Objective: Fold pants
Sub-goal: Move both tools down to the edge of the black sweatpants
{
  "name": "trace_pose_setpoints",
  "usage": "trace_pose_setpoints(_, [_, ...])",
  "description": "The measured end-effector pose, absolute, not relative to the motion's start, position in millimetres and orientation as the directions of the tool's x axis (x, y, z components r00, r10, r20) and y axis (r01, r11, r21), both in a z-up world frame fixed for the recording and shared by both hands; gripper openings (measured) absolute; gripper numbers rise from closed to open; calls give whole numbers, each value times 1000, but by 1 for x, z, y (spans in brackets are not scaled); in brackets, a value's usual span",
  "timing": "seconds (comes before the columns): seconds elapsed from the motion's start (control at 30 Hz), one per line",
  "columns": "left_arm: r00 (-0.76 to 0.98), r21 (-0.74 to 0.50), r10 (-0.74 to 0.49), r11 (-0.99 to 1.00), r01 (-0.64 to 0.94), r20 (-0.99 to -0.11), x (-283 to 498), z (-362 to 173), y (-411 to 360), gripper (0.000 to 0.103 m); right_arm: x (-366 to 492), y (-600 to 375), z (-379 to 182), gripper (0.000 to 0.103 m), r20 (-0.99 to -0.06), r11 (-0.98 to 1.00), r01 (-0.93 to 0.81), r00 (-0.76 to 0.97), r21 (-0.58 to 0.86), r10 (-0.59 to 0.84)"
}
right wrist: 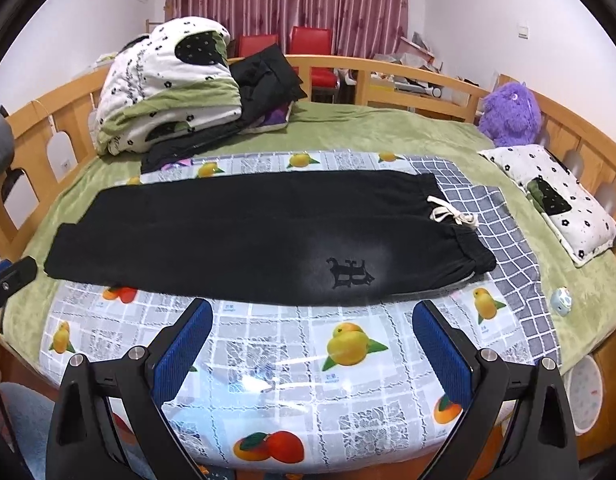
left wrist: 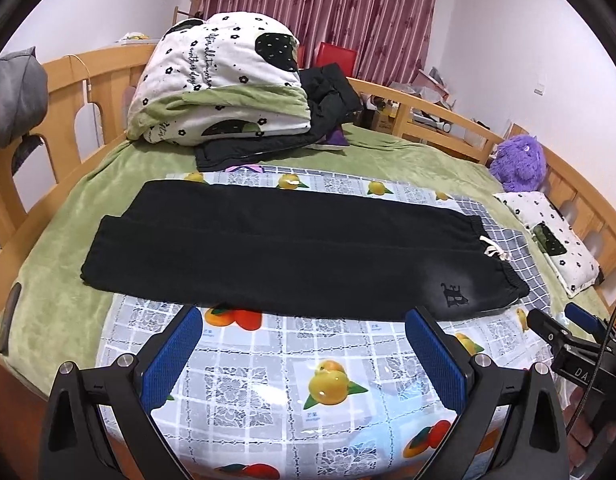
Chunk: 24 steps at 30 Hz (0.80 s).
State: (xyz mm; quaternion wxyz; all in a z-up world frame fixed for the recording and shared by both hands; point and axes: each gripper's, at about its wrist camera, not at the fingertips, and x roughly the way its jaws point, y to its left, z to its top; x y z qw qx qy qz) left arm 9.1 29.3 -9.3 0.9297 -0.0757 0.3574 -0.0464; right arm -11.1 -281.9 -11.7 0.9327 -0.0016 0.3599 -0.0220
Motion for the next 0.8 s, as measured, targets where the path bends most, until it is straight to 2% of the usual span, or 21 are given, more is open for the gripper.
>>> trace_pose_setpoints(0.17, [748,-251,-230,964,88,-622,17,-2,35,102,-14,-287,2,99,-606,998,20,795,65,24])
trace_pose_setpoints(0.27, [784,-160,-160,984,79,-600,22,14,35,102,-9,-292,18,99,-577,998,6,816,57,28])
trace_pose_setpoints(0.43, [812,-133,-110,990,41,-573,39,24,52,102,8,-312,40,103,-557,1000,18,831,21,-3])
trace_pose_setpoints(0.5, [822,-96,-58,995,4,-567,47,19,60,102,22,-322,39,103,-582,1000,23,813,10,-13])
trace_pose_setpoints(0.6, [823,-111,-33,993,-37,-567,60,7,77,102,45,-339,24,103,-622,998,52,780,-35,-62])
trace_pose_setpoints(0.7, [798,-98,15,991,-93,-603,77,-14,90,102,66,-356,-1,102,-666,997,59,743,-39,-70])
trace_pose_setpoints(0.8, [724,-71,24,992,-100,-689,99,-42,101,102,79,-375,-33,101,-677,997,80,732,-21,-73])
